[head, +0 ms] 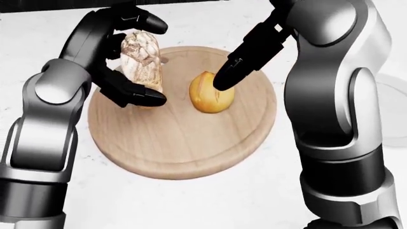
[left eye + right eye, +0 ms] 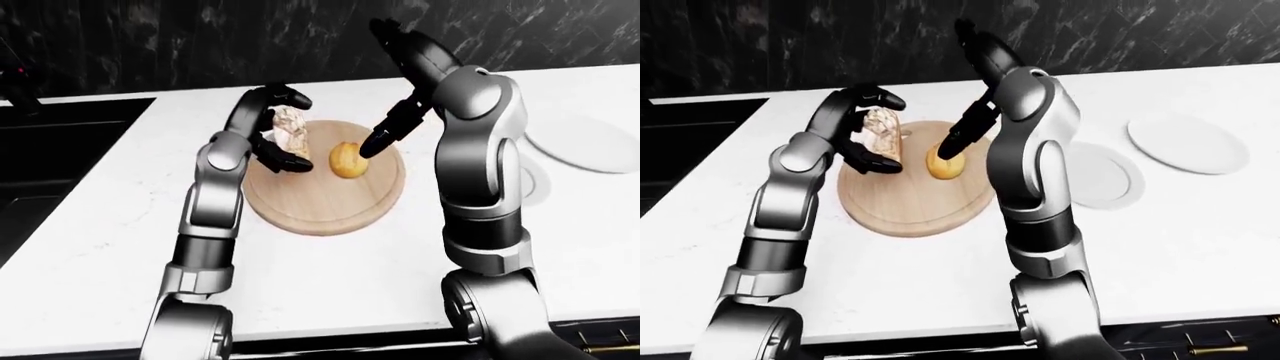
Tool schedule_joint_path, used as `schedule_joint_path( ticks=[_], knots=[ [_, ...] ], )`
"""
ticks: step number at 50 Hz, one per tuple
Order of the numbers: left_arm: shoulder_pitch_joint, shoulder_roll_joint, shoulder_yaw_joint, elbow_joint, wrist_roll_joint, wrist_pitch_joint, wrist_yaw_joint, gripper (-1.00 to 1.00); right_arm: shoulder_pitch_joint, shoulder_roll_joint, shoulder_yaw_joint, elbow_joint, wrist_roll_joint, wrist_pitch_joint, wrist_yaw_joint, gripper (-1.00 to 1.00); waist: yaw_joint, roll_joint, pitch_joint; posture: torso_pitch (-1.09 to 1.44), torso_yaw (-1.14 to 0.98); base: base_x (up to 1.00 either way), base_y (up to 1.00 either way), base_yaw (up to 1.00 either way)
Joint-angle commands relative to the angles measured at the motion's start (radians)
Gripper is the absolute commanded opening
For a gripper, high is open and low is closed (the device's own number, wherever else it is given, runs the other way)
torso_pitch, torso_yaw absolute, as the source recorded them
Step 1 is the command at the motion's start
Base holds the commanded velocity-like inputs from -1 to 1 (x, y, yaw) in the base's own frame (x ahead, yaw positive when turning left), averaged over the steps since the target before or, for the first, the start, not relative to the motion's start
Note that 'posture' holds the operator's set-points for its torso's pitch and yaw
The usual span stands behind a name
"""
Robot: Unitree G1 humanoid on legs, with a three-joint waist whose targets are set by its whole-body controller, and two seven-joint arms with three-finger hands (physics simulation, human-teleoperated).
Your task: Place all breads on the cutting board.
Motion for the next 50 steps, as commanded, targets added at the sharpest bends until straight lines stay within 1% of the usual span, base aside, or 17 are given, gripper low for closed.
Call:
schedule_joint_path(
  ticks=[1,3,16,19,23,28,30,31,32,33,38,39,41,45,50],
  knots=[
    [-0.001,-0.013,0.001,-0.034,0.002,-0.034,0.008,-0.2,-0.038,-0.006,-0.006,-0.029,-0.006,-0.018,-0.016,0.97,-0.003,-0.009,-0.017,0.0,0.0,0.0,0.0,0.0],
    [0.006,-0.017,-0.001,-0.035,0.005,-0.035,0.005,-0.15,-0.036,-0.006,-0.006,-0.029,-0.006,-0.02,-0.017,0.97,-0.003,-0.008,-0.018,0.0,0.0,0.0,0.0,0.0],
    [0.038,-0.03,-0.007,-0.004,0.019,-0.06,-0.001,-0.07,-0.023,-0.007,-0.007,-0.021,0.001,-0.029,-0.028,0.94,-0.005,0.0,-0.025,0.0,0.0,0.0,0.0,0.0],
    [0.042,-0.031,-0.011,-0.012,0.027,-0.046,-0.011,0.07,-0.02,-0.004,-0.006,-0.02,0.001,-0.031,-0.032,0.93,-0.007,0.002,-0.026,0.0,0.0,0.0,0.0,0.0],
    [0.041,-0.031,-0.012,-0.012,0.034,-0.041,-0.02,0.21,-0.019,-0.004,-0.006,-0.017,0.001,-0.033,-0.033,0.93,-0.008,0.004,-0.026,0.0,0.0,0.0,0.0,0.0],
    [0.048,-0.031,-0.017,-0.019,0.05,-0.025,-0.038,0.55,-0.02,-0.004,-0.005,-0.017,0.0,-0.033,-0.032,0.92,-0.009,0.005,-0.026,0.0,0.0,0.0,0.0,0.0],
    [0.047,-0.032,-0.016,-0.022,0.054,-0.021,-0.043,0.59,-0.017,-0.003,-0.005,-0.014,0.002,-0.037,-0.035,0.93,-0.01,0.005,-0.026,0.0,0.0,0.0,0.0,0.0],
    [0.05,-0.033,-0.017,-0.025,0.056,-0.019,-0.046,0.68,-0.018,-0.003,-0.005,-0.015,0.0,-0.035,-0.033,0.92,-0.01,0.006,-0.026,0.0,0.0,0.0,0.0,0.0],
    [0.05,-0.033,-0.017,-0.027,0.058,-0.016,-0.048,0.69,-0.018,-0.003,-0.005,-0.015,0.0,-0.036,-0.033,0.92,-0.01,0.006,-0.026,0.0,0.0,0.0,0.0,0.0],
    [0.05,-0.034,-0.017,-0.027,0.058,-0.016,-0.05,0.76,-0.018,-0.003,-0.005,-0.015,0.0,-0.035,-0.032,0.92,-0.011,0.006,-0.026,0.0,0.0,0.0,0.0,0.0],
    [0.051,-0.036,-0.015,-0.037,0.061,-0.01,-0.057,0.84,-0.015,-0.004,-0.007,-0.011,0.001,-0.039,-0.035,0.91,-0.011,0.006,-0.027,0.0,0.0,0.0,0.0,0.0],
    [0.049,-0.035,-0.014,-0.037,0.061,-0.009,-0.058,0.93,-0.014,-0.004,-0.007,-0.01,0.003,-0.041,-0.037,0.91,-0.011,0.006,-0.027,0.0,0.0,0.0,0.0,0.0],
    [0.044,-0.033,-0.014,-0.058,0.064,0.01,-0.068,1.0,-0.017,-0.006,-0.006,-0.011,0.001,-0.038,-0.033,0.91,-0.011,0.006,-0.027,0.0,0.0,0.0,0.0,0.0],
    [0.036,-0.019,-0.008,-0.136,0.071,0.074,-0.098,1.0,-0.028,-0.019,-0.012,-0.018,-0.001,-0.031,-0.016,0.91,-0.012,0.006,-0.024,0.0,0.0,0.0,0.0,0.0],
    [0.019,0.021,0.008,-0.237,0.088,0.169,-0.151,1.0,-0.04,-0.049,-0.02,-0.033,-0.013,-0.017,0.025,0.93,-0.013,0.002,-0.015,0.0,0.0,0.0,0.0,0.0]
  ],
)
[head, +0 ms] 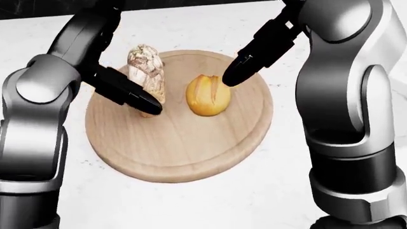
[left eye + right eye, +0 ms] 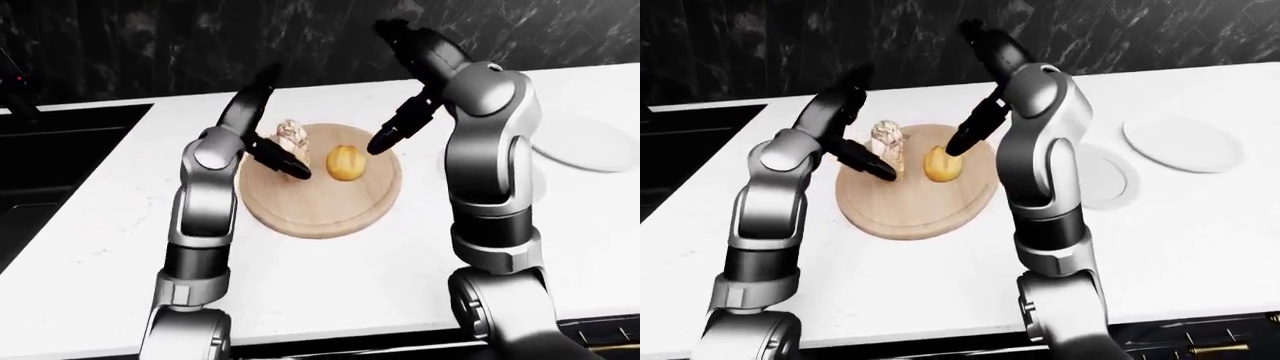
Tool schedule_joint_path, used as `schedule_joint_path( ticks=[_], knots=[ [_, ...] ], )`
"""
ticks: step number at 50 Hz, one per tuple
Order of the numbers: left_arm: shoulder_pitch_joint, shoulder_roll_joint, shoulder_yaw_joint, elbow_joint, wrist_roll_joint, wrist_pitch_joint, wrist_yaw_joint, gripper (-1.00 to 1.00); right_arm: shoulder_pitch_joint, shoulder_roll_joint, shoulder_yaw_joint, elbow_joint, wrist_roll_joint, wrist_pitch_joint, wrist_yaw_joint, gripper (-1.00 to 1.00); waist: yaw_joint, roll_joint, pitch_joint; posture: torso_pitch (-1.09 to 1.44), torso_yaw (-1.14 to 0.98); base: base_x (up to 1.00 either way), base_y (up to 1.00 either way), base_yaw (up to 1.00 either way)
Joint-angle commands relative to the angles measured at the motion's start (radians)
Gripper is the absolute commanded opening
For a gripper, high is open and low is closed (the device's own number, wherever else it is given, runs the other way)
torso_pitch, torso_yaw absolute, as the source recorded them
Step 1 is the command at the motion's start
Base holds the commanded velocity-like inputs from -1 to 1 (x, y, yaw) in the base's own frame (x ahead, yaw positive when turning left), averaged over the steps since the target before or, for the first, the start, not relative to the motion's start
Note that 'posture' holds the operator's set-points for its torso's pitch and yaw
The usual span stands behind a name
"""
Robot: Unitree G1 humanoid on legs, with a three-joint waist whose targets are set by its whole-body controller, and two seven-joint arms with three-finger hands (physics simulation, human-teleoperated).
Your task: Place all breads on the cutting board.
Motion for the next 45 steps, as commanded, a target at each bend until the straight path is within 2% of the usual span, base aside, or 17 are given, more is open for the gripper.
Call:
schedule_joint_path(
  ticks=[1,11,22,32,36,40,45],
  knots=[
    [-0.006,0.024,0.01,-0.064,0.012,0.031,-0.022,1.0,-0.044,-0.019,-0.014,-0.029,-0.015,-0.009,0.007,0.94,0.001,-0.012,-0.014,0.0,0.0,0.0,0.0,0.0],
    [-0.009,0.116,0.06,-0.234,0.036,0.177,-0.122,1.0,-0.071,-0.091,-0.048,-0.062,-0.035,0.005,0.086,1.0,0.0,-0.021,0.001,0.0,0.0,0.0,0.0,0.0],
    [0.027,0.282,0.165,-0.407,0.027,0.318,-0.222,1.0,-0.078,-0.152,-0.073,-0.08,-0.018,0.02,0.113,1.0,-0.002,-0.018,0.01,0.0,0.0,0.0,0.0,0.0],
    [0.095,0.425,0.295,-0.492,-0.05,0.386,-0.244,1.0,-0.058,-0.238,-0.111,-0.146,-0.012,0.046,0.184,1.0,-0.002,-0.026,0.014,0.0,0.0,0.0,0.0,0.0],
    [0.163,0.463,0.339,-0.538,-0.083,0.398,-0.242,1.0,-0.03,-0.276,-0.129,-0.198,-0.009,0.062,0.223,1.0,-0.001,-0.028,0.014,0.0,0.0,0.0,0.0,0.0],
    [0.235,0.492,0.407,-0.566,-0.125,0.399,-0.237,1.0,-0.001,-0.321,-0.155,-0.238,0.003,0.075,0.256,1.0,0.002,-0.027,0.013,0.0,0.0,0.0,0.0,0.0],
    [0.28,0.534,0.448,-0.583,-0.159,0.414,-0.234,1.0,0.03,-0.366,-0.18,-0.284,0.02,0.092,0.286,1.0,0.003,-0.027,0.014,0.0,0.0,0.0,0.0,0.0]
  ],
)
